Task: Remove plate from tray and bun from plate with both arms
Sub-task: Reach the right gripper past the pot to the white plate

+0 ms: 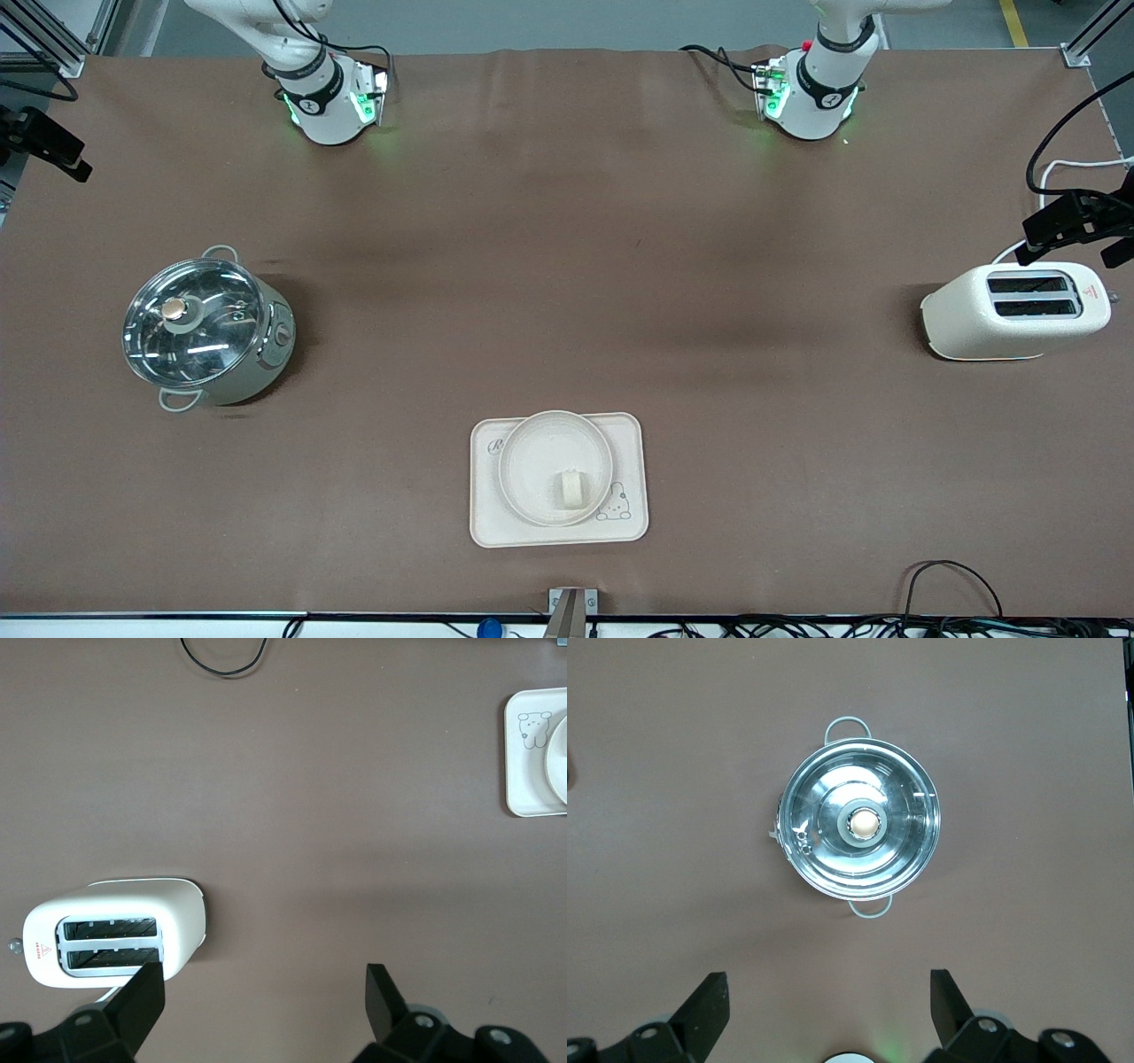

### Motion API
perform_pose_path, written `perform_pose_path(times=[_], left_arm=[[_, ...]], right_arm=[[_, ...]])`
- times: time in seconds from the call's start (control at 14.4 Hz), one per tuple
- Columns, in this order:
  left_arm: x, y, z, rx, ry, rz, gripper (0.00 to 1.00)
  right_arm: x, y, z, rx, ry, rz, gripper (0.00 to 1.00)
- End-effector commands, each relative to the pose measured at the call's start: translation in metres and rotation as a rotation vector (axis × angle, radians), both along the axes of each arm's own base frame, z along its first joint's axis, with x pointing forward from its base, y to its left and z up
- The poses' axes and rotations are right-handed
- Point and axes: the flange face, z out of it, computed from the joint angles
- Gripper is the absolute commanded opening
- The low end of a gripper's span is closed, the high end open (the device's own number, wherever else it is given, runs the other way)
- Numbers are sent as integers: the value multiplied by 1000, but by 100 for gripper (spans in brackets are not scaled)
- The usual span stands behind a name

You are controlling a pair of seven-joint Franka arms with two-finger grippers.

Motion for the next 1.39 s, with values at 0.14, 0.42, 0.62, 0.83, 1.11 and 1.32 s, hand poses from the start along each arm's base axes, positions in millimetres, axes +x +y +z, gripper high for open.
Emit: perform_pose_path(times=[0.14, 0.42, 0.62, 0.83, 1.11, 1.32], left_arm=[[-3, -2, 3, 1, -6, -17, 100], [-3, -3, 3, 1, -6, -18, 100], [-3, -2, 3, 2, -6, -18, 100], [-3, -2, 2, 2, -5, -21, 100], [-3, -1, 2, 2, -5, -18, 100], [-3, 0, 2, 2, -5, -18, 100]], right_arm=[[1, 13, -13, 125, -2, 18, 100], [36, 39, -51, 138, 22, 58, 100], [64, 68, -79, 146, 3, 101, 100], [99, 99, -117, 199, -29, 92, 100], [147, 149, -189, 275, -59, 28, 100], [191, 202, -248, 394, -60, -111, 100]])
